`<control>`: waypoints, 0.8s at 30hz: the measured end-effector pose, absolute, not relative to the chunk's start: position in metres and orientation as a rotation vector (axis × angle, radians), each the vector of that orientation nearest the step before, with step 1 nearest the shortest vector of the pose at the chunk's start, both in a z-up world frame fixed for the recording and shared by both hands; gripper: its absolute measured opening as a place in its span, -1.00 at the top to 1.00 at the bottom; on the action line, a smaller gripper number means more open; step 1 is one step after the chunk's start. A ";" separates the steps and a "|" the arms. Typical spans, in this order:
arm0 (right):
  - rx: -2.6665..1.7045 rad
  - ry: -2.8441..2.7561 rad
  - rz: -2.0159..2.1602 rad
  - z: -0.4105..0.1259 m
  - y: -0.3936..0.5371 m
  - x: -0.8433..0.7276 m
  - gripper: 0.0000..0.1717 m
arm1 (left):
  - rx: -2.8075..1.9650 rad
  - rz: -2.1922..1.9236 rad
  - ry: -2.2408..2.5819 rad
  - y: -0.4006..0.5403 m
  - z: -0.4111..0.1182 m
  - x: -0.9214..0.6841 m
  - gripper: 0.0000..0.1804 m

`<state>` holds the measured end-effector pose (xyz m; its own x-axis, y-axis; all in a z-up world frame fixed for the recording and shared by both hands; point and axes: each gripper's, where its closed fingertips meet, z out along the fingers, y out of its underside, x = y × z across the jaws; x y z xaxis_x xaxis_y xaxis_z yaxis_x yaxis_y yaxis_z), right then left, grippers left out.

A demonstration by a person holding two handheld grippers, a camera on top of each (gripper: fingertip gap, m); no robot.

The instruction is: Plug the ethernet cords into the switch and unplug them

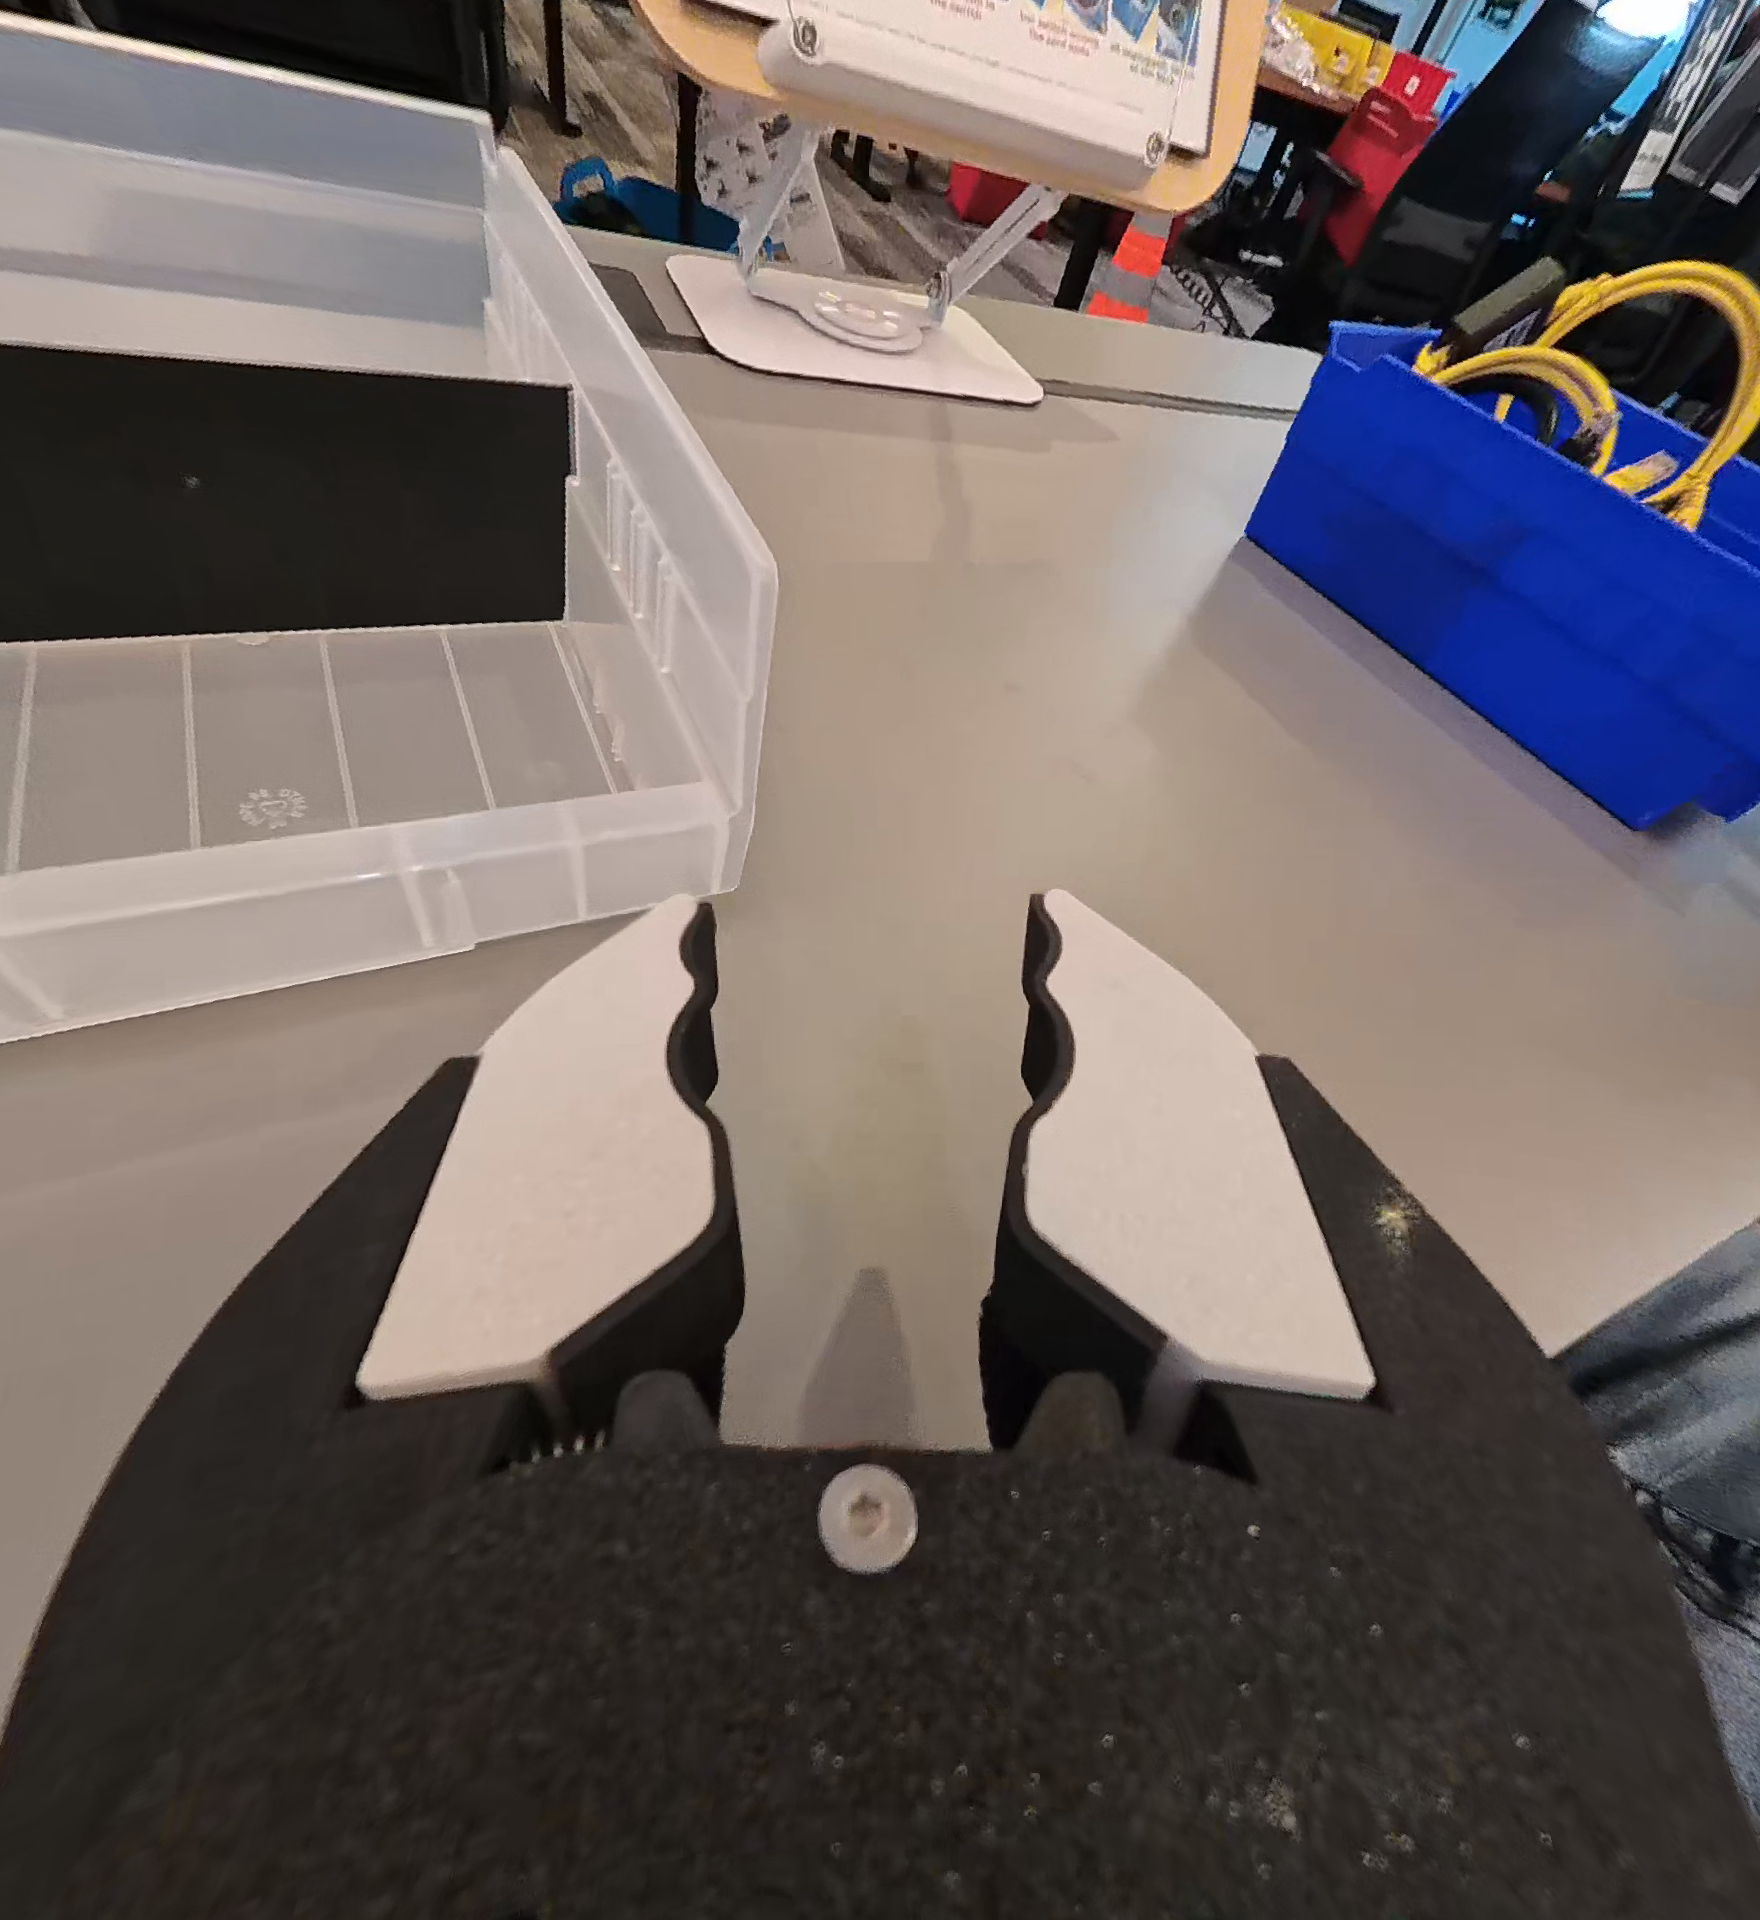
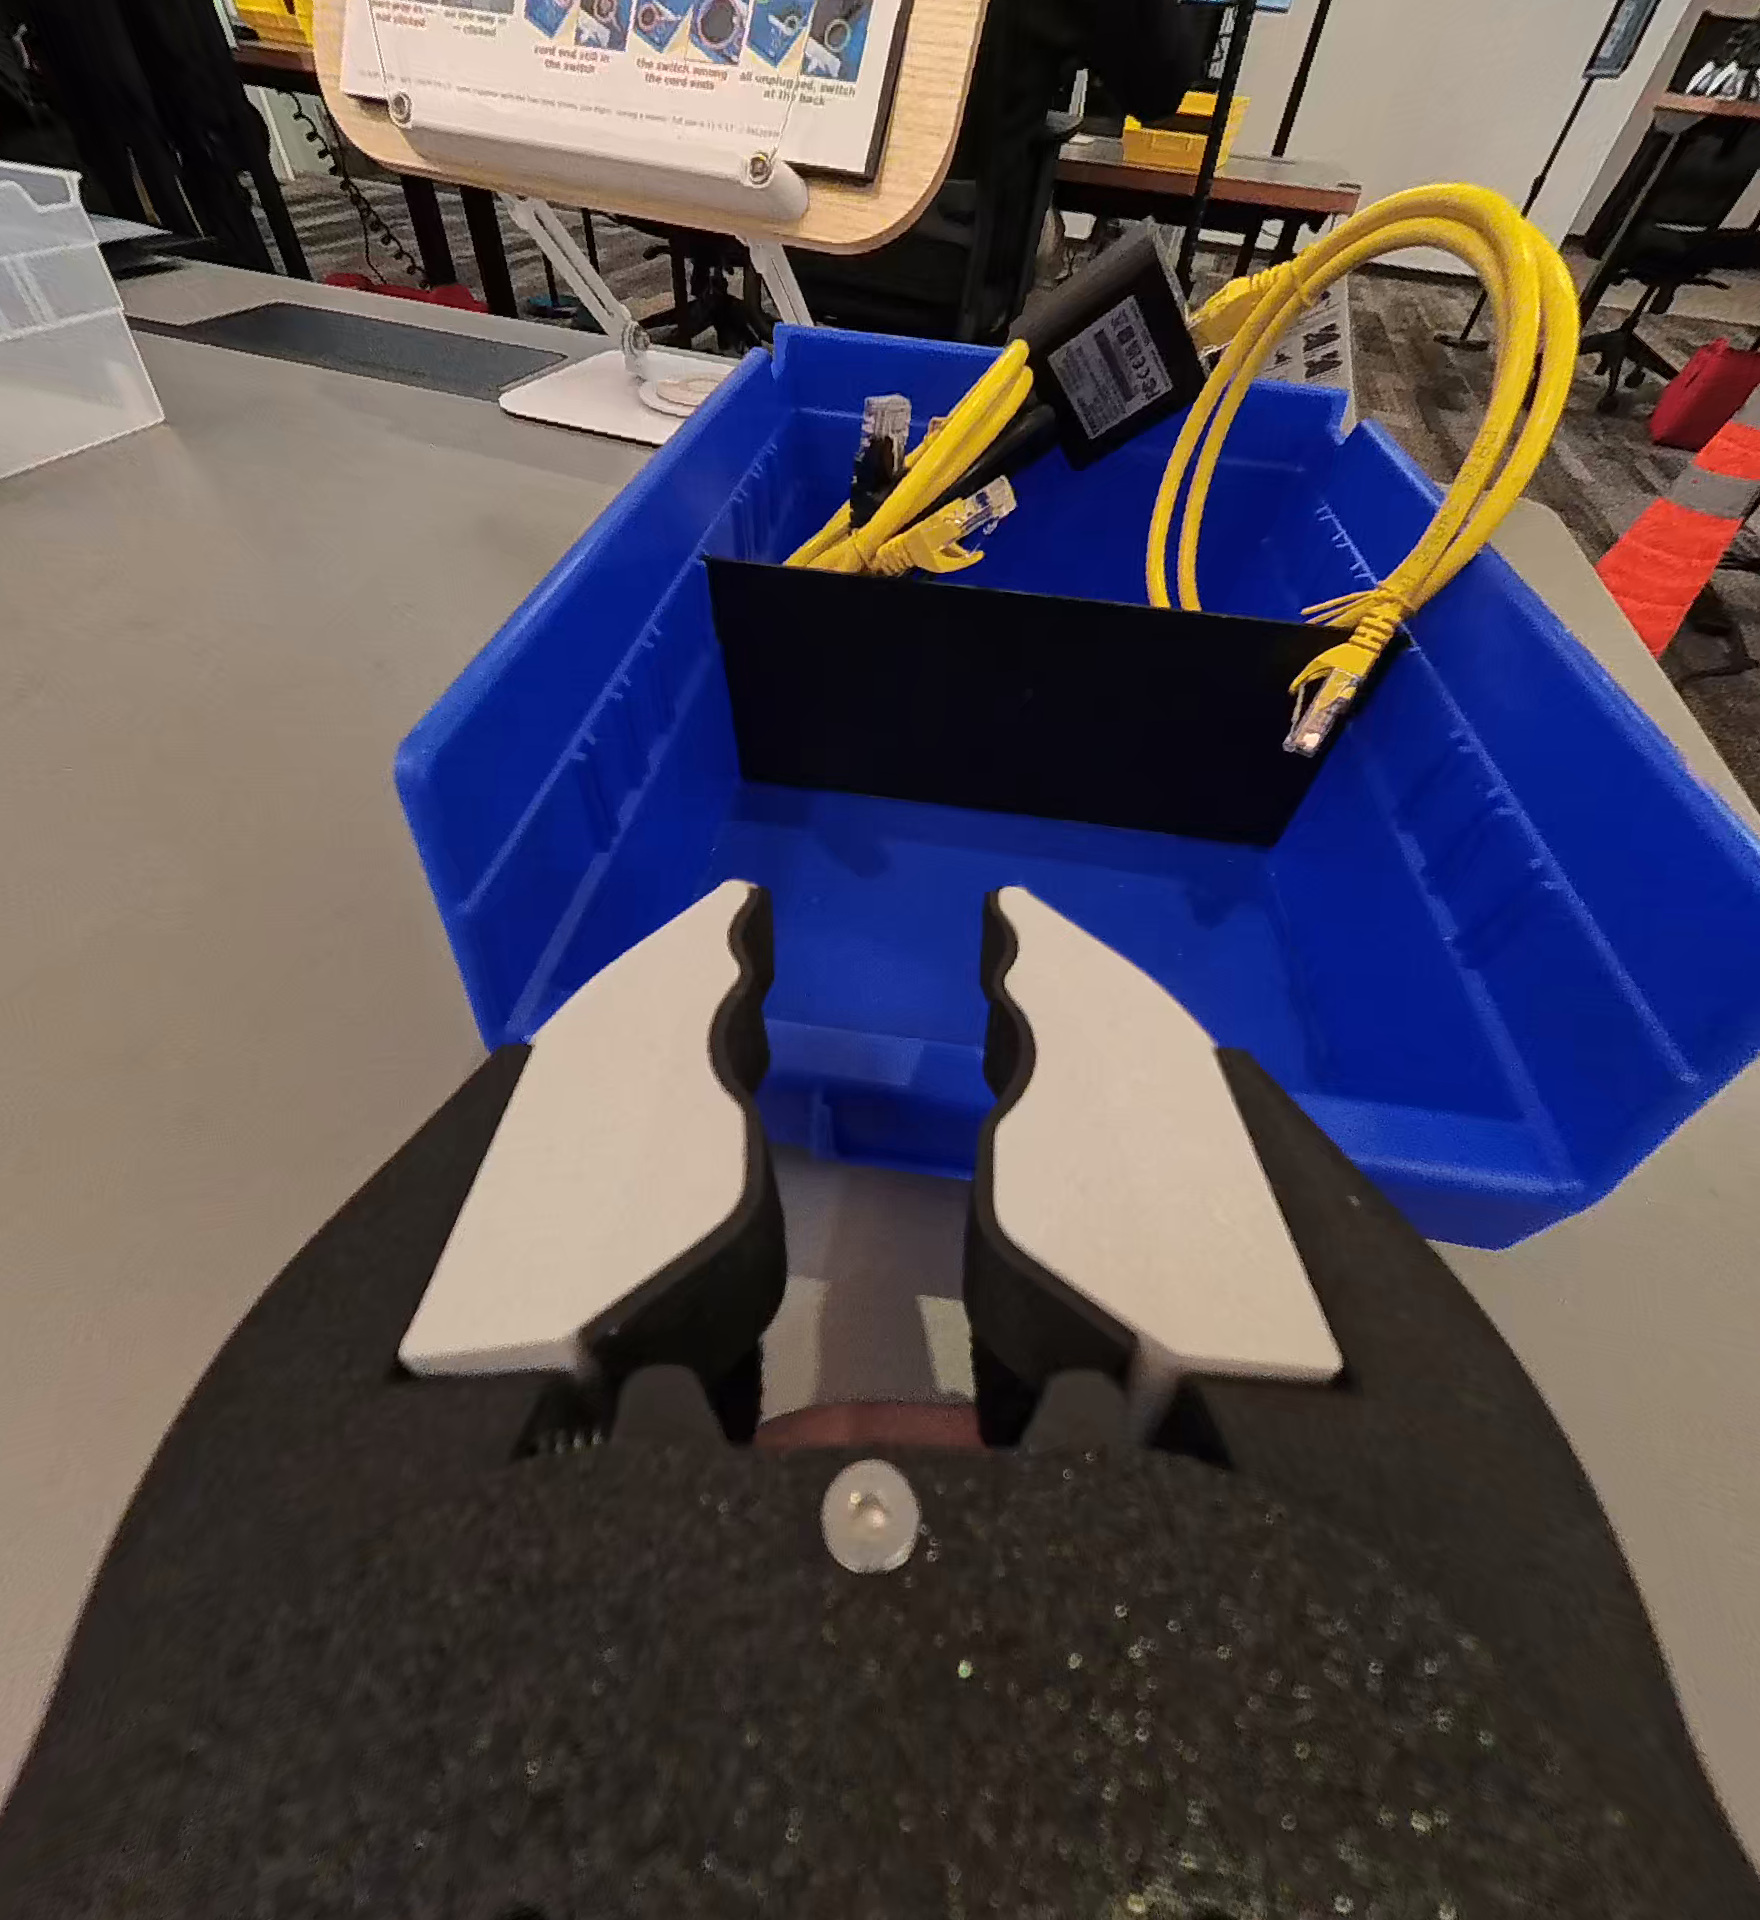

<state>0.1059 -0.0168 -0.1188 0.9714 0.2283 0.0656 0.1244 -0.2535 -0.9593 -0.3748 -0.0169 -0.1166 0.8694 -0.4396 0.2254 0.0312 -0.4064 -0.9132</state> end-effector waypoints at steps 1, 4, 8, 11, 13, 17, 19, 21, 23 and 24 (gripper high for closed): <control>-1.834 -0.265 0.106 -0.119 -0.017 0.105 0.58 | -1.937 -0.527 0.305 -0.016 -0.118 -0.374 0.37; -1.847 -0.287 0.122 -0.121 -0.017 0.102 0.60 | -1.940 -0.494 0.327 -0.015 -0.121 -0.371 0.34; -1.854 -0.313 0.118 -0.123 -0.016 0.098 0.60 | -1.940 -0.396 0.386 -0.013 -0.123 -0.367 0.34; -1.838 -0.324 0.099 -0.121 -0.018 0.097 0.60 | -1.920 -0.302 0.462 -0.008 -0.125 -0.359 0.34; -1.822 -0.325 0.087 -0.119 -0.019 0.097 0.60 | -1.900 -0.230 0.516 -0.006 -0.125 -0.351 0.31; -1.825 -0.325 0.093 -0.120 -0.023 0.097 0.59 | -1.853 -0.154 0.587 -0.007 -0.124 -0.329 0.31; -1.825 -0.320 0.095 -0.120 -0.024 0.097 0.59 | -1.849 -0.149 0.624 -0.011 -0.125 -0.316 0.32; -1.826 -0.317 0.094 -0.120 -0.025 0.099 0.59 | -1.846 -0.172 0.653 -0.017 -0.126 -0.302 0.31; -1.822 -0.313 0.084 -0.119 -0.026 0.100 0.58 | -1.840 -0.222 0.679 -0.026 -0.126 -0.284 0.29; -1.822 -0.313 0.081 -0.119 -0.026 0.101 0.58 | -1.836 -0.260 0.697 -0.031 -0.126 -0.272 0.27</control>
